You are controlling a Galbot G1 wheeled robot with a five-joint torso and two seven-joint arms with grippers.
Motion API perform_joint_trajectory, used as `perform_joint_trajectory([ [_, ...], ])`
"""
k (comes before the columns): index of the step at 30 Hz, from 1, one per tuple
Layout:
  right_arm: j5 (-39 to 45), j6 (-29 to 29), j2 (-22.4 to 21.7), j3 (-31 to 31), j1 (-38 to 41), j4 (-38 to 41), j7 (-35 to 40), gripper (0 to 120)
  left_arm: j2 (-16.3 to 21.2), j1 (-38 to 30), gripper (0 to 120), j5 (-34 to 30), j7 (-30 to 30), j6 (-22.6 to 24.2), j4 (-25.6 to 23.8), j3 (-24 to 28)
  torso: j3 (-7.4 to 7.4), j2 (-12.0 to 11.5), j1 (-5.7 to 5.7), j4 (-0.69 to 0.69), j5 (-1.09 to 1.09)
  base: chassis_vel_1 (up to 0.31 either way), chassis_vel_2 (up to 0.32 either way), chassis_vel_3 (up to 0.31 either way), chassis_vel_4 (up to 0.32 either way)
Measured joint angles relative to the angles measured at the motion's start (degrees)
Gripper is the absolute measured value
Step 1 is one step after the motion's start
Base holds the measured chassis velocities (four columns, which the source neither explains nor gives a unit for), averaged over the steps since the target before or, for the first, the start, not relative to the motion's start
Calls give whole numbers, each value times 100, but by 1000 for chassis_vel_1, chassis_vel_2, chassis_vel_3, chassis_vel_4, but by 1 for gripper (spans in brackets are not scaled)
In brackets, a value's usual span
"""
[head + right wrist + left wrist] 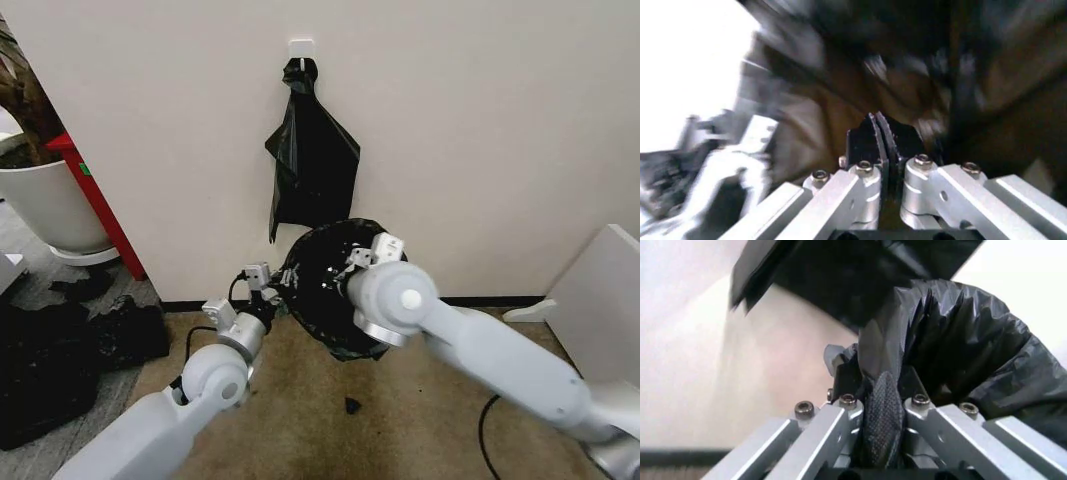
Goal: Place the garbage bag over the trash bin.
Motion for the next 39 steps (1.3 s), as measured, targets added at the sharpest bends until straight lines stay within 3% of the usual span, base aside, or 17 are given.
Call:
perform_joint_trajectory([
  [4, -694, -536, -1200, 1488, -1181, 967, -2133, 0, 1, 177, 4, -593, -257, 203, -97, -45, -1, 1, 0, -4, -1, 0, 0, 0, 0],
  [6, -847, -570, -1314, 1645, -1330, 1012, -2379, 0, 7, 195, 4, -644, -281, 228, -110, -55, -1, 2, 0, -5, -1, 0, 0, 0, 0],
  [8, -1691, -645, -1778, 2243, -2017, 1145, -3250, 0, 74, 284, 4, -885, -363, 355, -172, -133, -1, 2, 0, -9, 0, 0, 0, 0, 0],
  [12, -2163, -664, -1946, 2630, -2547, 1260, -3313, 0, 195, 345, 4, -1107, -500, 427, -270, -179, -1, 1, 0, -2, 1, 0, 0, 0, 0],
  [16, -2042, -513, -1752, 2676, -2627, 1382, -2759, 0, 282, 284, 4, -1427, -644, 587, -428, -179, -1, 1, 0, 0, 0, 0, 0, 0, 0],
  [20, -2673, -366, -1607, 3123, -3174, 1179, -3448, 0, 349, 300, 4, -1564, -681, 691, -481, -194, 0, 1, 0, 0, 0, 0, 0, 0, 0],
  [23, -3232, -350, -1407, 4284, -4116, 924, -4595, 0, 406, 357, 4, -1673, -740, 739, -501, -219, 0, 1, 0, 1, -1, 0, 0, 0, 0],
  [25, -3475, -438, -1176, 5072, -4927, 785, -5325, 11, 427, 369, 4, -1737, -837, 832, -542, -226, 0, 1, 0, -3, 0, 0, 0, 0, 0],
  [27, -3805, -404, -919, 5480, -5502, 685, -5629, 18, 454, 384, 4, -1727, -880, 927, -553, -219, -1, 2, -1, -4, -2, 0, 0, 0, 0],
  [30, -4119, -299, -630, 5749, -5946, 560, -5942, 25, 469, 405, 4, -1701, -893, 967, -540, -191, -1, 1, 0, -3, 0, 0, 0, 0, 0],
  [34, -5065, 210, 70, 6255, -6756, 86, -7002, 43, 416, 472, 4, -1594, -885, 989, -349, -54, -1, 1, 0, -3, -1, 0, 0, 0, 0],
  [37, -5306, 319, 215, 6378, -6894, -13, -7282, 49, 388, 494, 4, -1551, -869, 988, -290, -13, -1, 1, 0, -3, -2, 0, 0, 0, 0],
  [39, -5637, 448, 467, 6514, -7076, -93, -7522, 61, 302, 512, 4, -1490, -810, 970, -152, 62, -1, 0, -1, -2, -2, 0, 0, 0, 0],
])
